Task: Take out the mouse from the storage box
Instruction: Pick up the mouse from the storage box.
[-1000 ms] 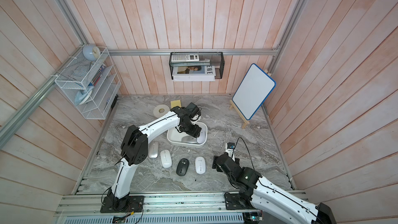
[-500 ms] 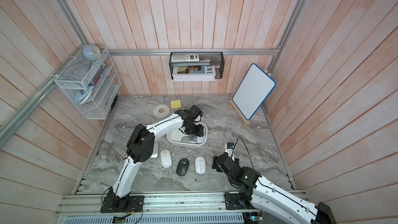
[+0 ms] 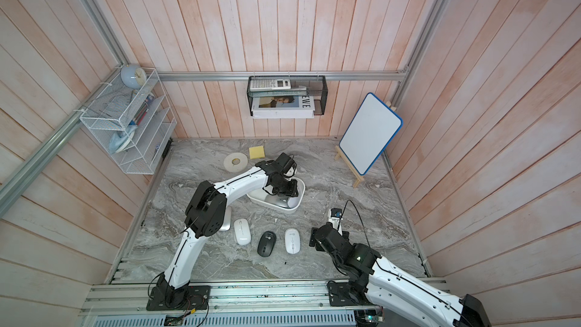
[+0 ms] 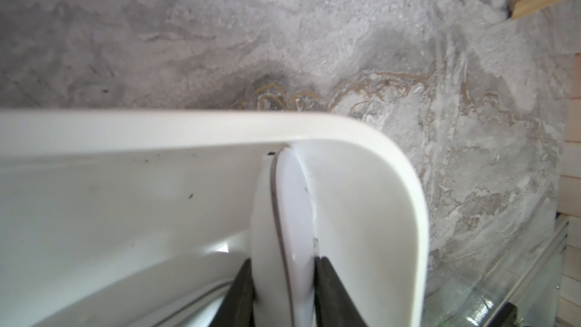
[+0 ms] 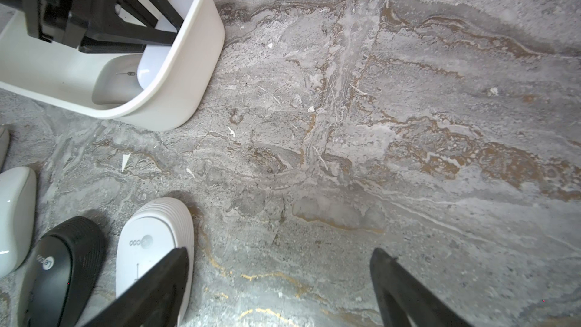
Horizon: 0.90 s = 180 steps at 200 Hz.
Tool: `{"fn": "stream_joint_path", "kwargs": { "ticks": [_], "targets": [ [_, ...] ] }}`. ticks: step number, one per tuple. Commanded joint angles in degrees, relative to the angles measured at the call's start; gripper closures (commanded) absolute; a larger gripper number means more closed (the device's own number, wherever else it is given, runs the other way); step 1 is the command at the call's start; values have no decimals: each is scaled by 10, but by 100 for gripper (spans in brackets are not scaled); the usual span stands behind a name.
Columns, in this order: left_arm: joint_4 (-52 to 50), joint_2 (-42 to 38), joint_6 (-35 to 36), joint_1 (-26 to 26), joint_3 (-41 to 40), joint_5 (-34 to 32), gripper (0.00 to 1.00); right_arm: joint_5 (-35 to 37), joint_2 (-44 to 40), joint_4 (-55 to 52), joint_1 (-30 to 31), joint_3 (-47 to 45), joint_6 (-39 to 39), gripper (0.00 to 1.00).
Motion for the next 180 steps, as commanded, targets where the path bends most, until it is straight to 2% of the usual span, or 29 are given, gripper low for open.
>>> {"fn": "stream_joint_path", "kwargs": {
  "ticks": [1, 40, 65, 94, 124, 180],
  "targets": [
    [13, -14, -13, 1, -30, -26, 75, 2, 4, -4, -4, 7, 10, 6],
    [53, -63, -38, 2, -64, -30, 84, 4, 10, -4, -4, 14, 10, 6],
    [71, -89, -44, 1, -86, -33, 85, 4, 16, -1, -4, 18, 10, 6],
    [48, -81, -37, 1, -82, -54, 85, 3, 29, 3, -4, 19, 10, 6],
    [21, -67, -24, -4, -77, -106, 86, 2, 39, 9, -4, 22, 10, 6],
    [135, -171, -54, 1, -171, -80, 88, 2, 49, 10, -4, 28, 7, 6]
  ]
}}
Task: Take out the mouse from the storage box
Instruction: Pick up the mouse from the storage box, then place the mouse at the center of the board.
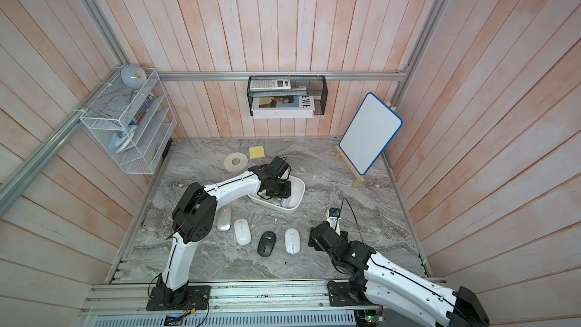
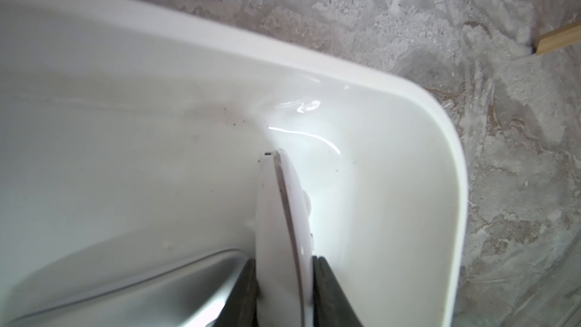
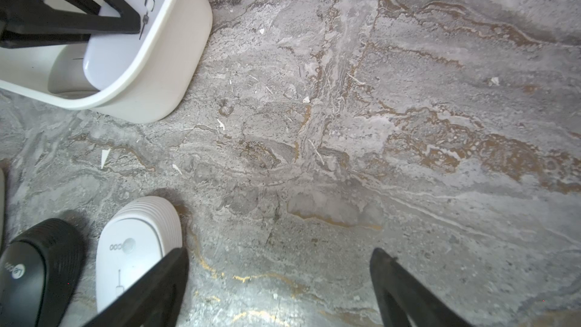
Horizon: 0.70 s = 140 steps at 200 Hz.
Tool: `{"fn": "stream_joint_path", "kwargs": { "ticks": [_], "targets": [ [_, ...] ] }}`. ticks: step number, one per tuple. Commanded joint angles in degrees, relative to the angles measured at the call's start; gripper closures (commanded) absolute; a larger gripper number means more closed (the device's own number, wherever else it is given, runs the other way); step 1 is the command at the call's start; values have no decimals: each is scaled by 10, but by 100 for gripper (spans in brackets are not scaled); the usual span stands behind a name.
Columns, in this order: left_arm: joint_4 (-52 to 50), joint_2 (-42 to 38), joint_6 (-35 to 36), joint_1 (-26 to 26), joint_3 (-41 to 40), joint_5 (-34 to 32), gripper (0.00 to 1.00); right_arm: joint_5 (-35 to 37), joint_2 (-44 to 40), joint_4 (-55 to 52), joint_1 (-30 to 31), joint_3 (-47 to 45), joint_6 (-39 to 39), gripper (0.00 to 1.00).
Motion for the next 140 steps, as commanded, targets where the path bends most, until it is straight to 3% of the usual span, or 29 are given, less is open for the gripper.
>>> {"fn": "stream_joint_path", "kwargs": {
  "ticks": [1, 37, 82, 140],
  "targets": [
    [65, -69, -15, 3, -26, 1, 88, 2, 3, 3, -4, 20, 0, 6],
    [150, -148, -59, 24, -99, 46, 88, 1, 6, 1, -3, 23, 0, 6],
    [181, -201, -81, 26, -166, 81, 88, 9, -3, -25, -4, 42, -2, 6],
    [254, -231, -128, -26, -243, 101, 88, 51, -73, -125, -5, 101, -10, 6]
  ]
}}
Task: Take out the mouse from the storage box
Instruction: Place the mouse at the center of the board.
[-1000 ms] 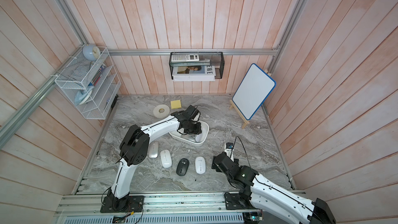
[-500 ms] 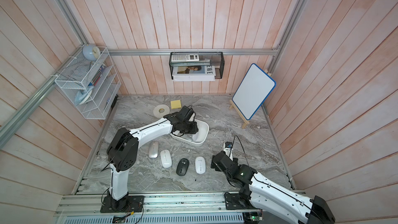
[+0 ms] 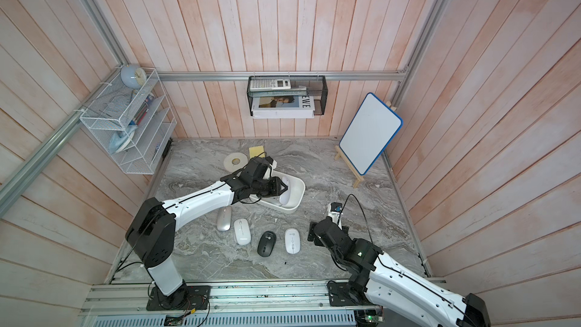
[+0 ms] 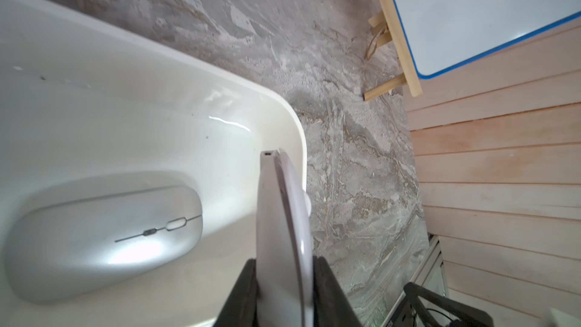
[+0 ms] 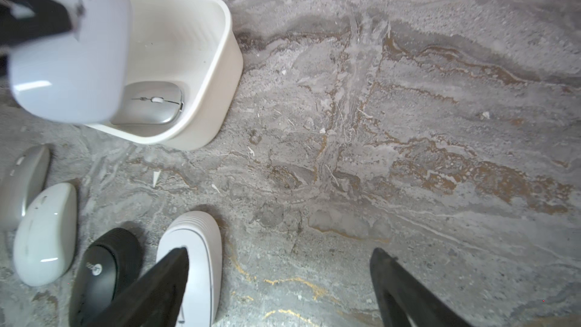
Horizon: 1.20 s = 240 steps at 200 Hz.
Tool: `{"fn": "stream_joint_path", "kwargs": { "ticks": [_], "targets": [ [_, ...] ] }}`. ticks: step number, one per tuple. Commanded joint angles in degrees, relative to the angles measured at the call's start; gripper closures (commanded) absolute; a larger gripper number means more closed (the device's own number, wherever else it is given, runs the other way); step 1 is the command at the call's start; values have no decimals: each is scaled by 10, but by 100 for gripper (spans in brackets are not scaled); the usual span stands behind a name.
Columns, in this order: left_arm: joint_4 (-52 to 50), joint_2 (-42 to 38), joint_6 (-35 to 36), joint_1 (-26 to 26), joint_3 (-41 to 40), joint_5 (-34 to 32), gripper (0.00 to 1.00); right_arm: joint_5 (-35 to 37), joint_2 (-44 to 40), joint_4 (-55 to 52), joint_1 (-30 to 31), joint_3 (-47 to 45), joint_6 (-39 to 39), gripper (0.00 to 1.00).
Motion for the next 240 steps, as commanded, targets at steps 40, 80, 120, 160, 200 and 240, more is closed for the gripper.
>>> {"fn": "stream_joint_path", "kwargs": {
  "ticks": [40, 80, 120, 160, 200, 240],
  "targets": [
    [110, -2, -57, -70, -34, 25, 88, 70, -73, -136, -4, 72, -4, 6],
    [142, 41, -79, -115, -18, 22, 88, 97, -103, -179, -4, 99, 0, 6],
    [143, 106, -82, -138, 27, 17, 89, 107, -129, -201, -4, 110, 9, 6],
    [105, 156, -74, -170, 78, -6, 89, 105, -150, -214, -4, 104, 21, 6],
    [58, 200, -65, -175, 115, -24, 89, 107, -166, -216, -4, 94, 23, 6],
    [46, 217, -65, -175, 125, -35, 84, 107, -168, -212, -4, 89, 22, 6]
  ]
}}
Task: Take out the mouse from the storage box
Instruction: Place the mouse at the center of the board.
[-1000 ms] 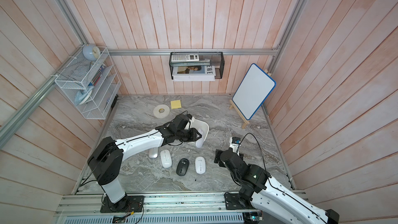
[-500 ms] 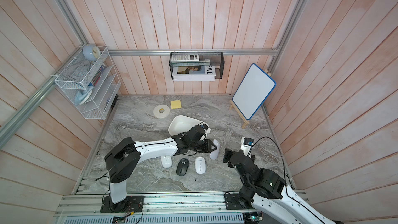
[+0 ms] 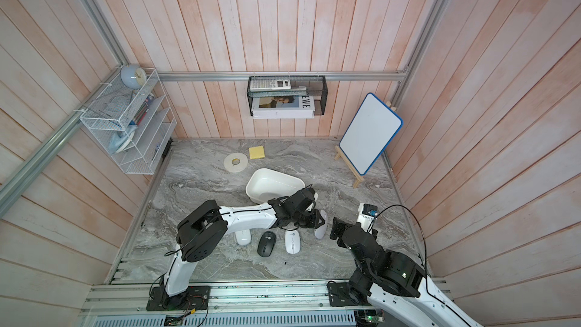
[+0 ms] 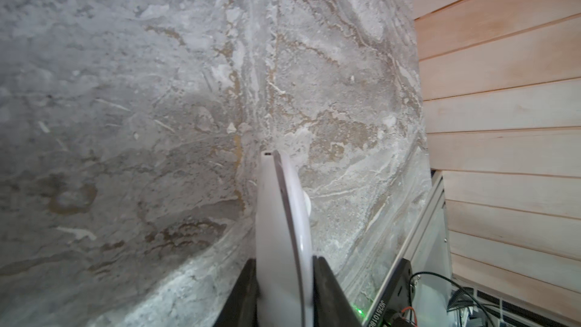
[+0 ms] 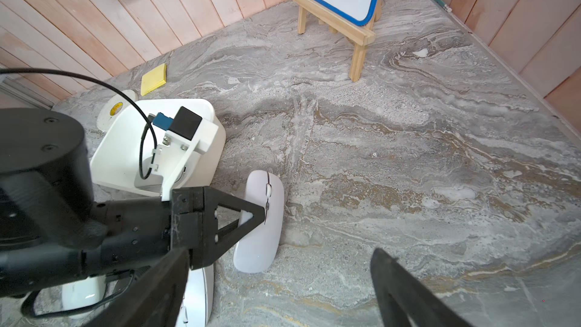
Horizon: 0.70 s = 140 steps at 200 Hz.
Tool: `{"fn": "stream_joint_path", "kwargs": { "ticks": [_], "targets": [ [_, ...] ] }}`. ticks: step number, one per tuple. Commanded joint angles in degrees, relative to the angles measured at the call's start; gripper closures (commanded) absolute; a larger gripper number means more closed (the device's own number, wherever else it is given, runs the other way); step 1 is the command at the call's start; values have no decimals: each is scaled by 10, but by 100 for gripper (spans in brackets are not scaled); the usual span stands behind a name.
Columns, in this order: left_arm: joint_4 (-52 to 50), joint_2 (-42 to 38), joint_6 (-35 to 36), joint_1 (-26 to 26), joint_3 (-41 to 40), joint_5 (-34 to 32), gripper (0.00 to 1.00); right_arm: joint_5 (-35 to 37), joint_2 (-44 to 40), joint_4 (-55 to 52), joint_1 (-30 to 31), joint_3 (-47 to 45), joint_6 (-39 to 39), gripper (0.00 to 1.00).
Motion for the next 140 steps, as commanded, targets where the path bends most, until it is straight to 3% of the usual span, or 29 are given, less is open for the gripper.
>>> {"fn": "stream_joint_path", "kwargs": {
  "ticks": [1, 22, 50, 101, 140],
  "targets": [
    [-20, 14, 12, 0, 19, -18, 83, 14, -5, -12, -3, -8, 3, 6],
    [-34, 17, 16, 0, 22, -31, 75, 13, -4, -7, -3, -11, 2, 6],
    [-36, -3, 23, -1, 5, -68, 52, 13, -2, -7, -3, -13, 2, 6],
    [-47, -43, 42, -5, -14, -119, 34, 10, 6, 2, -3, -14, 1, 6],
    [-107, -90, 78, -16, 14, -155, 27, 18, 27, 0, -4, -14, -2, 6]
  ]
}}
